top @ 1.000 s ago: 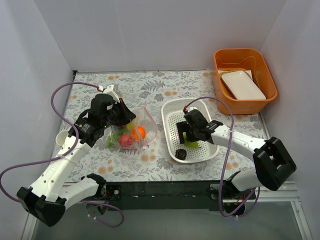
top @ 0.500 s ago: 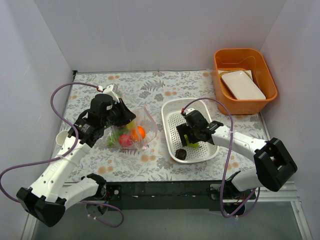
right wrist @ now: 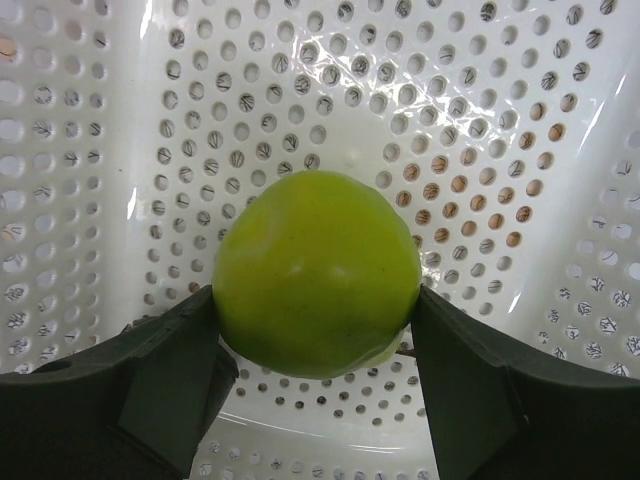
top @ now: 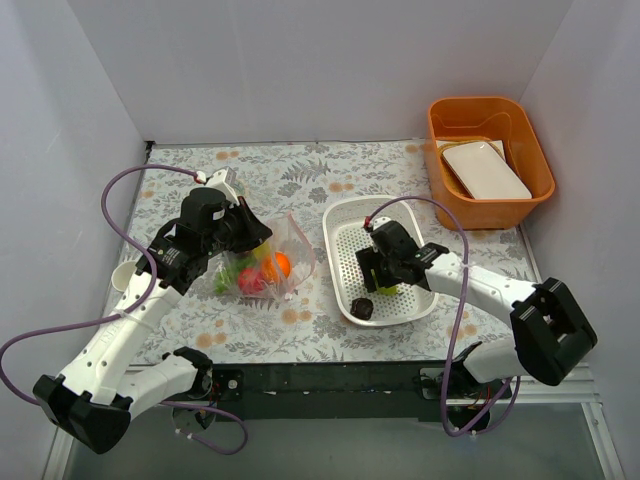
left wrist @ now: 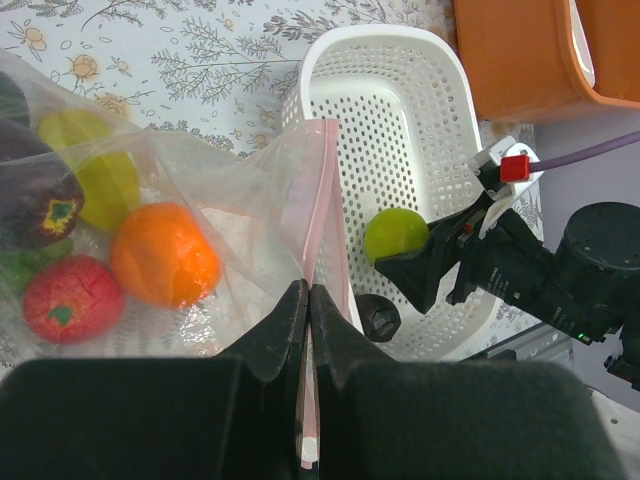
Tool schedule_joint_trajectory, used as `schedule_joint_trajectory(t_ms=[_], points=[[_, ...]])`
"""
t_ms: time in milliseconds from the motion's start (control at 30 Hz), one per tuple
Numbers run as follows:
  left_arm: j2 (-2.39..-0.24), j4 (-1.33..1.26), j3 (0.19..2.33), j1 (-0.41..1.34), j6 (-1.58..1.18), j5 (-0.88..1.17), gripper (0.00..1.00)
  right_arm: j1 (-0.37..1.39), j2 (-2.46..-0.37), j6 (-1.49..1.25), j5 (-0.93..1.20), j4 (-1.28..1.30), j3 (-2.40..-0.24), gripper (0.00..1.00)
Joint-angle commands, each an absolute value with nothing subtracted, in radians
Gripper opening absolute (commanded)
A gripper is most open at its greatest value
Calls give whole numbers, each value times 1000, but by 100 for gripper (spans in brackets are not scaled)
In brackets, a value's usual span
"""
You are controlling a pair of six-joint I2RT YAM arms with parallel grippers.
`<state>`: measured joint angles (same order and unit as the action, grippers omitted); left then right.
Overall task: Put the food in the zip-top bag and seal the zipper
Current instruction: Pick up the fake fruit from the bin.
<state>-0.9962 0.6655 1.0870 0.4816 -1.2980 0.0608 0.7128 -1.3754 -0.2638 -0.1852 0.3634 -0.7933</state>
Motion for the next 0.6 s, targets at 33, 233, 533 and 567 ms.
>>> schedule_joint_trajectory(t_ms=[33,233,533,567], points=[[-974,660,1086,486,-1295,69,0,710,-1284,-334,-147,322,-804,50],[-977,655,1086,486,-1293,71,0,710,-1197,-377,-117,304,-821,48],[-979,643,1069,486,-1293,92,0,710,-1095,-468,41,196,-818,45],[-980,643,1068,486,-1293,94,0,710,-1089,-475,52,189,-821,44]])
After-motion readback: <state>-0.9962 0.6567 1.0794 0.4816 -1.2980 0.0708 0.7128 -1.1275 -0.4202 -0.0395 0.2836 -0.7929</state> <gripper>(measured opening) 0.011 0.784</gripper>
